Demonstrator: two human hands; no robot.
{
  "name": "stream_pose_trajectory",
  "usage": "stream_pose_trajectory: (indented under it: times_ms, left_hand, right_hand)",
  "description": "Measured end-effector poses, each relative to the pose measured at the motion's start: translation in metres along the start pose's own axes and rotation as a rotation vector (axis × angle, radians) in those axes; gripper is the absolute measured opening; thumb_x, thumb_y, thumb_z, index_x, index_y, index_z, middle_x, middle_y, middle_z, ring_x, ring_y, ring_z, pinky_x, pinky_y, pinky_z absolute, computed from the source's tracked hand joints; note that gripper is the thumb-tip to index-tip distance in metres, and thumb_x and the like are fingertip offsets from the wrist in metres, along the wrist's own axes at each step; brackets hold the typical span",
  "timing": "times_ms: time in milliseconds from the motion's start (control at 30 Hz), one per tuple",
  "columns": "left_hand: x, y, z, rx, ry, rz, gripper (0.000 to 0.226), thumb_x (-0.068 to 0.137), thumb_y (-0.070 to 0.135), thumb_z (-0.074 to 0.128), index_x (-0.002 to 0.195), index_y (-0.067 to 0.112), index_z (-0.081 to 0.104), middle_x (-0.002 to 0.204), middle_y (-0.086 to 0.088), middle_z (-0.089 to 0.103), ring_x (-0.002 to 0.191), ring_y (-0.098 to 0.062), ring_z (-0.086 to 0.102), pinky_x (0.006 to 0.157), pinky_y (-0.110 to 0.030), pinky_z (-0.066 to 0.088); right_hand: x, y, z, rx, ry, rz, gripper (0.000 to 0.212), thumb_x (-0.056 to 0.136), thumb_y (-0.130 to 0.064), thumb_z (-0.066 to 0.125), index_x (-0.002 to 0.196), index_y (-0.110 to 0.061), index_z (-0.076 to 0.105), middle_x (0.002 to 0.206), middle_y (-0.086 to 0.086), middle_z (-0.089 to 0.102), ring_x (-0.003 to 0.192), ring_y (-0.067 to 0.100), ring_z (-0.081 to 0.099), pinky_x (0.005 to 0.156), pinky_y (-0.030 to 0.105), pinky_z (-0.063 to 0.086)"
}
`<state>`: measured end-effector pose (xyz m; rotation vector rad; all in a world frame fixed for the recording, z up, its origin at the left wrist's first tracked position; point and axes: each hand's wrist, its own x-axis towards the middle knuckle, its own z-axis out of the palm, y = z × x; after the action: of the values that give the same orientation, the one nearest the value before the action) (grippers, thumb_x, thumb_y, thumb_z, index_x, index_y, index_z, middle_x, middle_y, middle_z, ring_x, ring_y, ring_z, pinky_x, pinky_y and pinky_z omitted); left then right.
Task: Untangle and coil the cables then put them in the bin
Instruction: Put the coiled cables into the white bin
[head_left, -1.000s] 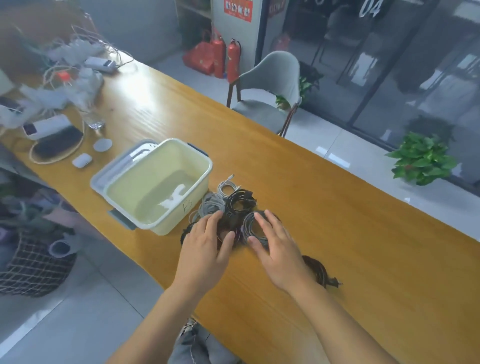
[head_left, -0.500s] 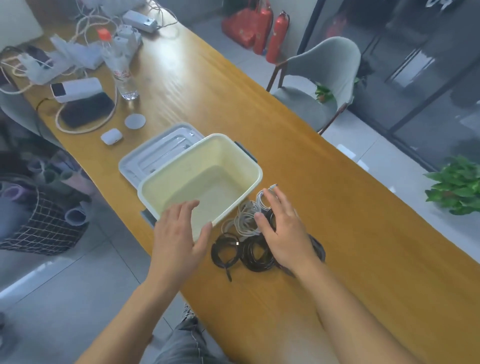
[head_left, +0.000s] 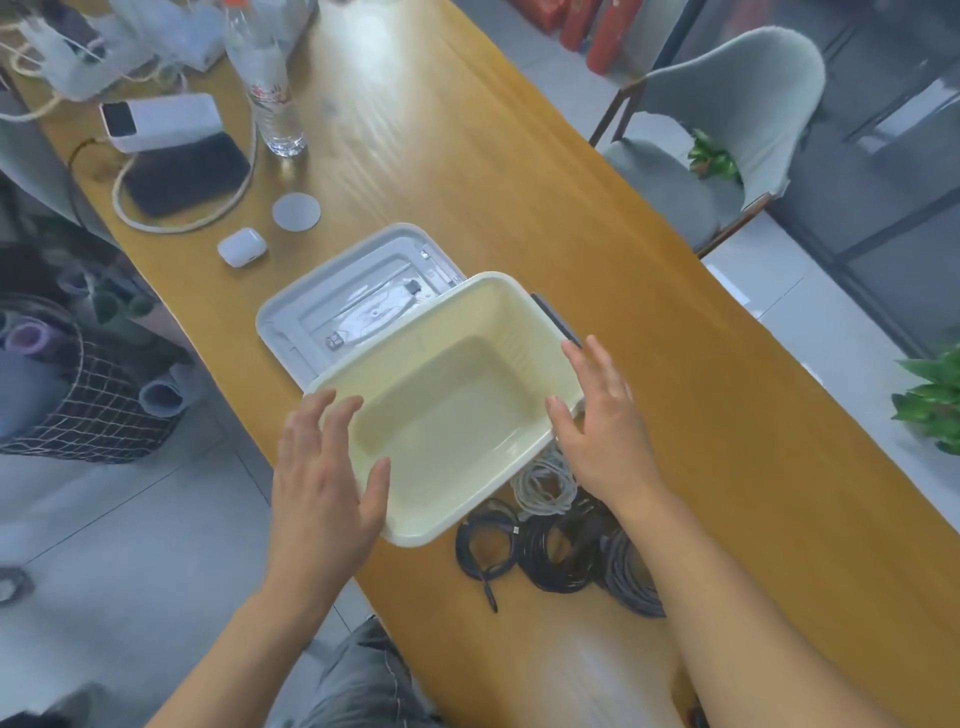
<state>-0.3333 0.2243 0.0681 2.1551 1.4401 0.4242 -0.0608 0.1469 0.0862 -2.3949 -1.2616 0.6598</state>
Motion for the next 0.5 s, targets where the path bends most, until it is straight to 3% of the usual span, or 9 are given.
stream_pose_trajectory:
  times_ms: [133, 233, 500]
  left_hand:
    - [0.01, -0.006, 0.004, -0.017, -0.016, 0.057, 0.059, 0.089, 0.009, 0.073, 0.142, 0.01, 0.048, 0.153, -0.014, 0.038, 0.15, -0.033, 0.027, 0.123, -0.047, 0.024]
    - [0.017, -0.008, 0.006, -0.021, -0.032, 0.083, 0.058, 0.089, 0.008, 0.072, 0.142, 0.011, 0.048, 0.155, -0.014, 0.038, 0.154, -0.031, 0.023, 0.125, -0.047, 0.021]
    - [0.037, -0.006, 0.01, -0.021, -0.067, 0.179, 0.057, 0.091, 0.012, 0.073, 0.143, 0.013, 0.049, 0.158, -0.011, 0.038, 0.157, -0.027, 0.021, 0.125, -0.052, 0.026]
  right_hand:
    - [0.014, 0.002, 0.003, -0.007, 0.003, -0.006, 0.06, 0.107, -0.026, 0.051, 0.162, -0.034, 0.028, 0.172, -0.01, 0.011, 0.155, 0.017, 0.02, 0.121, 0.04, 0.027]
    - [0.019, 0.005, 0.004, -0.002, -0.009, 0.002, 0.061, 0.107, -0.019, 0.049, 0.162, -0.035, 0.028, 0.172, -0.011, 0.012, 0.155, 0.019, 0.023, 0.122, 0.042, 0.029]
    - [0.005, 0.013, -0.001, -0.01, 0.043, 0.089, 0.068, 0.101, -0.006, 0.045, 0.162, -0.034, 0.03, 0.171, -0.009, 0.018, 0.148, 0.023, 0.034, 0.114, 0.038, 0.034]
